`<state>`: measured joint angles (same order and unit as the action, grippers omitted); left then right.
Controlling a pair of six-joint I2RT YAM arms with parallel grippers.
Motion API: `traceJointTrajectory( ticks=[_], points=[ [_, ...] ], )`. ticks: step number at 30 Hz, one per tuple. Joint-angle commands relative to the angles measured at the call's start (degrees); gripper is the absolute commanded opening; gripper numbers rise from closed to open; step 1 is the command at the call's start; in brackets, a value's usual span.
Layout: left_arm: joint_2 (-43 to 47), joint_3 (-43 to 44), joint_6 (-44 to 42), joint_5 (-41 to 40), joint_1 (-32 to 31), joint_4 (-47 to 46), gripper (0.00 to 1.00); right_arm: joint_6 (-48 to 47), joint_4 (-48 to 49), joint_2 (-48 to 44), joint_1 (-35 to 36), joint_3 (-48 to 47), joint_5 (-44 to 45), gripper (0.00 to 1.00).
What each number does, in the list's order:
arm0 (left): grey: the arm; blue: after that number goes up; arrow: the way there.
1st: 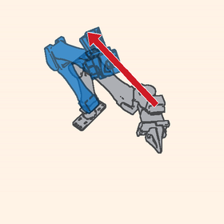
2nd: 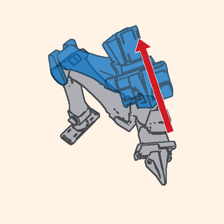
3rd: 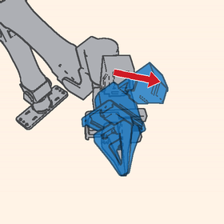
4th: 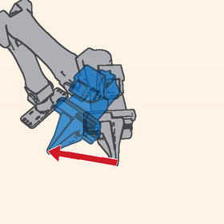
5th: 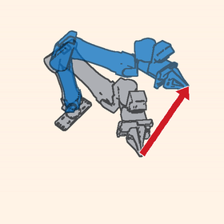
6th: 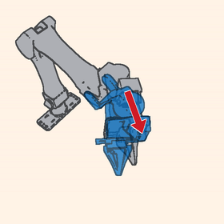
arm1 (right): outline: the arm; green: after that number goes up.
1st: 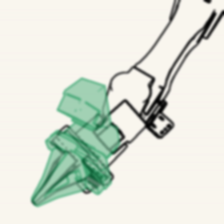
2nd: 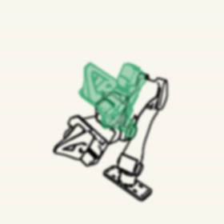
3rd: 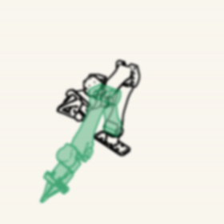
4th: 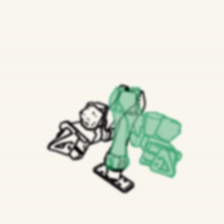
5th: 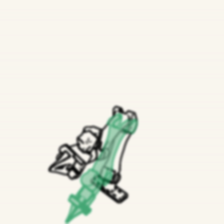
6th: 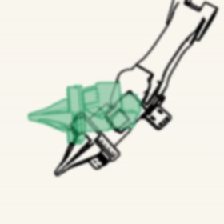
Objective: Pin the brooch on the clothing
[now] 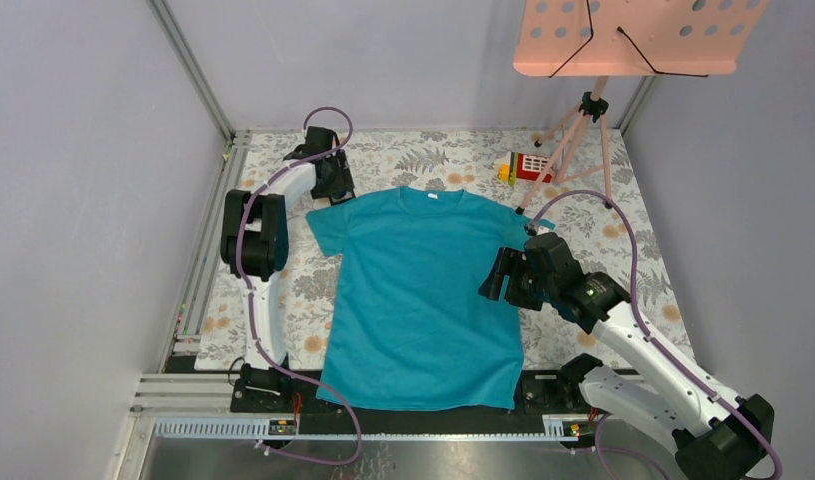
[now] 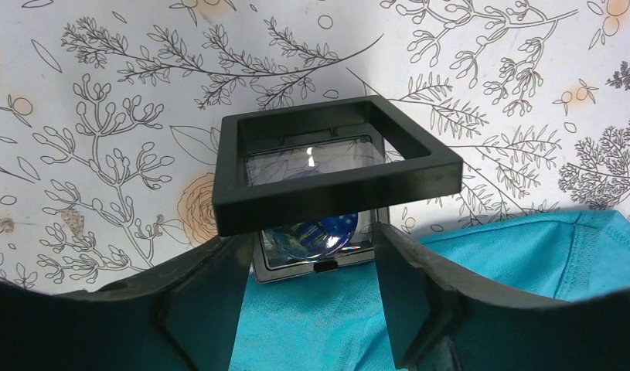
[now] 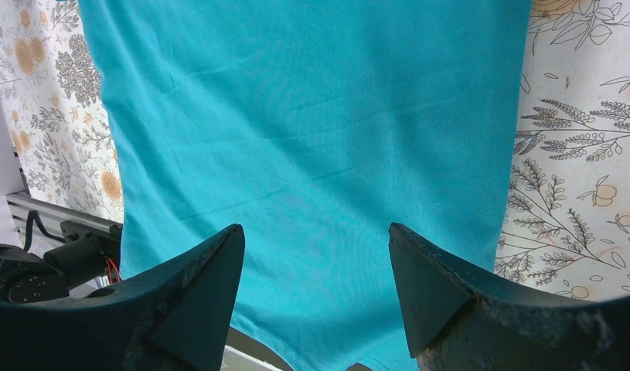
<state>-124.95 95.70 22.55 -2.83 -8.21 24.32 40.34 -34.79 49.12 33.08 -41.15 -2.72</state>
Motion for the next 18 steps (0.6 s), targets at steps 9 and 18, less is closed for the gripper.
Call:
traceJointTrajectory(
  ticks=[9,18],
  points=[
    [-2.2,5.1,-0.1,-2.5,-0.2,2.5,0.65,0.7,0.3,-1.3,0.6,0.3,-0.7,0.76],
    [-3.8,7.8,-0.4,-2.1,-0.2,5.0,0.60,1.2,1.3,-0.9,0.5,0.6,-0.9,0.76]
  ],
)
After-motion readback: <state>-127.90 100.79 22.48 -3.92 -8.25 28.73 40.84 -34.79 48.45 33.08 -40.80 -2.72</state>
